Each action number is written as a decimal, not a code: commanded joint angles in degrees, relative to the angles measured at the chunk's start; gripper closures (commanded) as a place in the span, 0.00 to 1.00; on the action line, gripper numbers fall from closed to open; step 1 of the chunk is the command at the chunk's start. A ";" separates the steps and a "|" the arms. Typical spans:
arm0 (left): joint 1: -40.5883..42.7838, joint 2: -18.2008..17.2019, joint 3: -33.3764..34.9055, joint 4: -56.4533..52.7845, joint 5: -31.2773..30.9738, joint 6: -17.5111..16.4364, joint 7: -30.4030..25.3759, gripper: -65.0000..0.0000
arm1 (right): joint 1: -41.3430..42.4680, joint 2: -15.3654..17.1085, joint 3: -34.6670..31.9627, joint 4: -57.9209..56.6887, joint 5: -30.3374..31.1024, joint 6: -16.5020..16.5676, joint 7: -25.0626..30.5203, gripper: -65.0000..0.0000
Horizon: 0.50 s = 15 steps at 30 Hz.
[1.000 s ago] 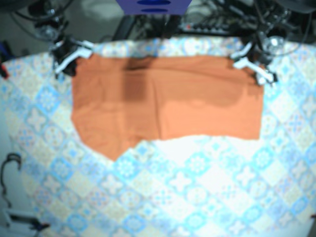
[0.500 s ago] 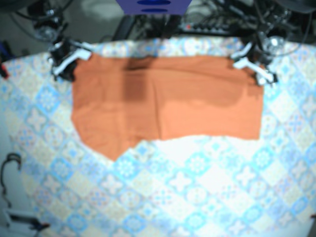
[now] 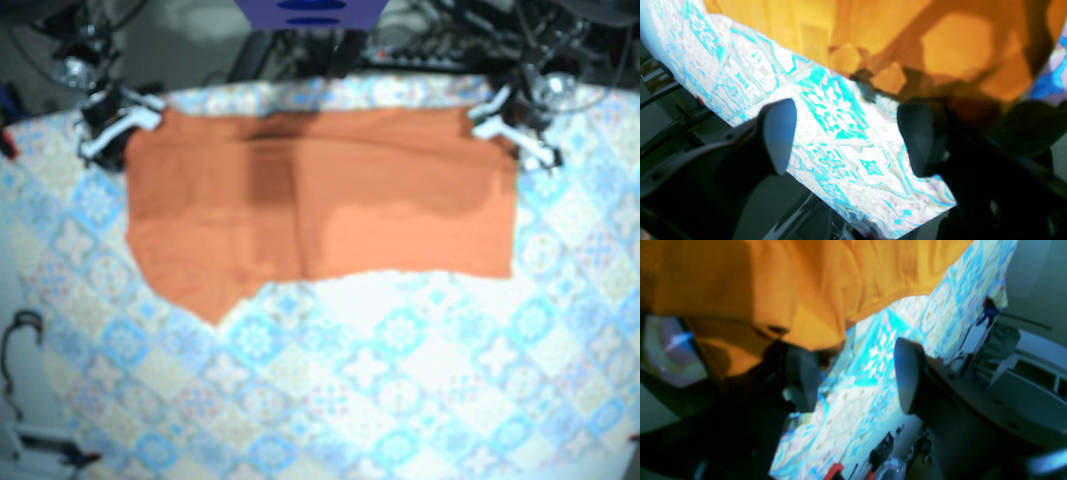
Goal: Fold the T-shirt properly
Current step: 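Spread the grippers apart to stretch the held shirt edge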
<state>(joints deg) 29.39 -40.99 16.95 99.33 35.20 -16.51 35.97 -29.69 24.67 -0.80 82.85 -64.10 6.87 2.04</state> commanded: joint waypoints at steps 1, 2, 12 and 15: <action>0.28 -1.07 -0.55 0.85 0.62 0.64 0.39 0.24 | -0.24 0.78 0.23 0.98 -0.12 -0.32 -0.42 0.46; 0.37 -1.07 -0.55 0.85 0.62 0.64 0.39 0.24 | -0.24 0.78 0.14 1.50 -0.12 -0.32 -0.42 0.46; 0.46 -0.81 -0.55 0.85 0.62 0.64 0.39 0.24 | -2.79 0.08 0.05 7.22 -0.04 -0.32 1.43 0.46; 0.46 -0.81 -0.55 0.85 0.62 0.64 0.39 0.24 | -2.97 -0.71 0.49 8.18 -0.04 -0.32 1.43 0.46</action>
<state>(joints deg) 29.71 -40.93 16.91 99.33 35.33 -16.58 35.99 -32.47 23.20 -0.89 89.97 -64.42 7.64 3.33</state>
